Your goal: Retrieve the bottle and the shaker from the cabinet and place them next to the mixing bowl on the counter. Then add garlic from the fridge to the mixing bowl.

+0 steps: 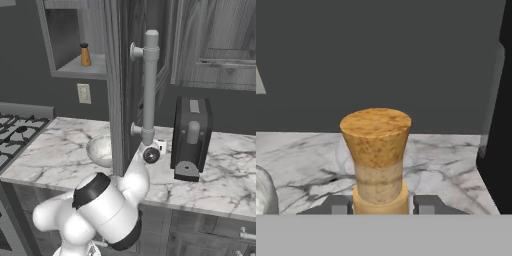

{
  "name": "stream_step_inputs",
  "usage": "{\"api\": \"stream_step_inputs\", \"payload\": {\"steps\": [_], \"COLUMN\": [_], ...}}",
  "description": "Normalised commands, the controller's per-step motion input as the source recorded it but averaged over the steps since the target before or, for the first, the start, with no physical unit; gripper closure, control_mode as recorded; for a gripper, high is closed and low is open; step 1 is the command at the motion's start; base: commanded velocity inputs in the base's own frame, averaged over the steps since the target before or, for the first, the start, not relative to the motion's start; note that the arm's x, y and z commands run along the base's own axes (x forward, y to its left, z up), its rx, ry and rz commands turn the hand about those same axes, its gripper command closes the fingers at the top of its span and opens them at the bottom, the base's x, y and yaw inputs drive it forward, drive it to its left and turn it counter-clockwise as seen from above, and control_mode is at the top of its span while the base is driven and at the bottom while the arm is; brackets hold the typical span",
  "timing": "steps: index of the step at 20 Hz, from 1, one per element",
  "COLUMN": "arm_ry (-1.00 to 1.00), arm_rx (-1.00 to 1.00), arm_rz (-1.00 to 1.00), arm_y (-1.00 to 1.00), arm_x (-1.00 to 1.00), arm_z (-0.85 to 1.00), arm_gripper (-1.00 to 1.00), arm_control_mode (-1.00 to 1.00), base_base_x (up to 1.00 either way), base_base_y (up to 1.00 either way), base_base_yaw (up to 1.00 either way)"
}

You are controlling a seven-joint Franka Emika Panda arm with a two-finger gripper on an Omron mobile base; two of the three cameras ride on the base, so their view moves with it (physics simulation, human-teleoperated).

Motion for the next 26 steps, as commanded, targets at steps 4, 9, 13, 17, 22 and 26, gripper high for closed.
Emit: {"api": "stream_step_inputs", "payload": {"steps": [4, 9, 13, 17, 22, 26], "arm_ry": [0.0, 0.0, 0.0, 0.0, 0.0, 0.0], "arm_rx": [0.0, 0.0, 0.0, 0.0, 0.0, 0.0], "arm_rz": [0.02, 0.01, 0.01, 0.01, 0.01, 0.01], "arm_y": [0.0, 0.02, 0.06, 0.02, 0.0, 0.0], "arm_x": [0.47, 0.39, 0.4, 0.3, -0.01, -0.23], "arm_z": [-0.21, -0.25, -0.27, -0.22, -0.08, 0.0], "arm_gripper": [1.0, 1.0, 1.0, -1.0, -1.0, -1.0], "arm_control_mode": [-1.0, -1.0, -1.0, -1.0, -1.0, -1.0], "base_base_x": [0.0, 0.0, 0.0, 0.0, 0.0, 0.0], "base_base_y": [0.0, 0.0, 0.0, 0.0, 0.0, 0.0], "base_base_yaw": [0.0, 0.0, 0.0, 0.0, 0.0, 0.0]}}
